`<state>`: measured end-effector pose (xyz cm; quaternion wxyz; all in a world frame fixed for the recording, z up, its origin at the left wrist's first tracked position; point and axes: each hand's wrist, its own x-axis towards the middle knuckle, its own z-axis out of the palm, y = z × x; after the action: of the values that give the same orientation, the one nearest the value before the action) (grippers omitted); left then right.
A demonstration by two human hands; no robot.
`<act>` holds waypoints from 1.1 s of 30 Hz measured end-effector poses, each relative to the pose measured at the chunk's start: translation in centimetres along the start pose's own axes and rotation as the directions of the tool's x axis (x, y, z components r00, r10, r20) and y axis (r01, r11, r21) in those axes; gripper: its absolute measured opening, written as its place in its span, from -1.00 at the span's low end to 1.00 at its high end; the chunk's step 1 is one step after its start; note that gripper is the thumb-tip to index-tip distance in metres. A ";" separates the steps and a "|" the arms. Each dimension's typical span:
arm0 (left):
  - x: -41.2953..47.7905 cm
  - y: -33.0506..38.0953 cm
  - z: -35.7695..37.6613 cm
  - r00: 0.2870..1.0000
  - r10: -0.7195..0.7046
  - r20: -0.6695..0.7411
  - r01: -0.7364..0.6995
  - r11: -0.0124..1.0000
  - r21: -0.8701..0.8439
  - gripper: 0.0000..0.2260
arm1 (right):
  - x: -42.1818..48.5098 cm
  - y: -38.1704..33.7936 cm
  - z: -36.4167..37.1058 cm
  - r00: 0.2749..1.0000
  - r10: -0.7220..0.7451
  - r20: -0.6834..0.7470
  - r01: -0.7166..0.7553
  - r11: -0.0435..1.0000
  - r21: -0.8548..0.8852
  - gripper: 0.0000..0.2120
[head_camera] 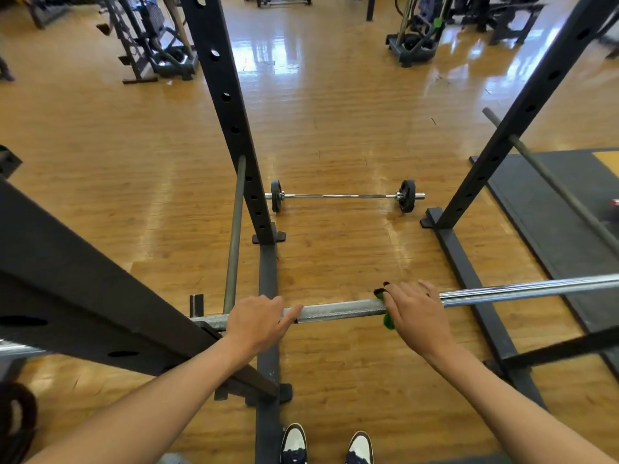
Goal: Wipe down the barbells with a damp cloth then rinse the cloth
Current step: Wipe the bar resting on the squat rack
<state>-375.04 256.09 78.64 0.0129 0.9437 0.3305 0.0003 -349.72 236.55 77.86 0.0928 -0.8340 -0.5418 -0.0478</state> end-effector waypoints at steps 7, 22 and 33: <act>0.1 0.2 0.6 0.999 -0.023 -0.039 0.023 1.000 -0.011 -0.25 | 3.6 -5.0 0.0 0.961 0.114 0.251 -0.113 0.993 -0.018 -0.66; 0.0 0.7 -0.5 1.000 -0.031 0.002 0.030 0.999 0.033 -0.25 | 1.6 -6.1 1.2 0.999 0.040 -0.026 -0.038 0.998 0.055 -0.71; -0.1 0.6 -0.2 0.999 -0.030 -0.018 0.031 1.000 0.002 -0.22 | 2.8 -6.8 1.2 0.992 0.068 -0.108 -0.066 0.998 0.014 -0.70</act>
<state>-374.77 255.55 78.86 0.0089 0.9385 0.3450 0.0084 -354.85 241.98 77.87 0.1280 -0.8474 -0.5079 -0.0869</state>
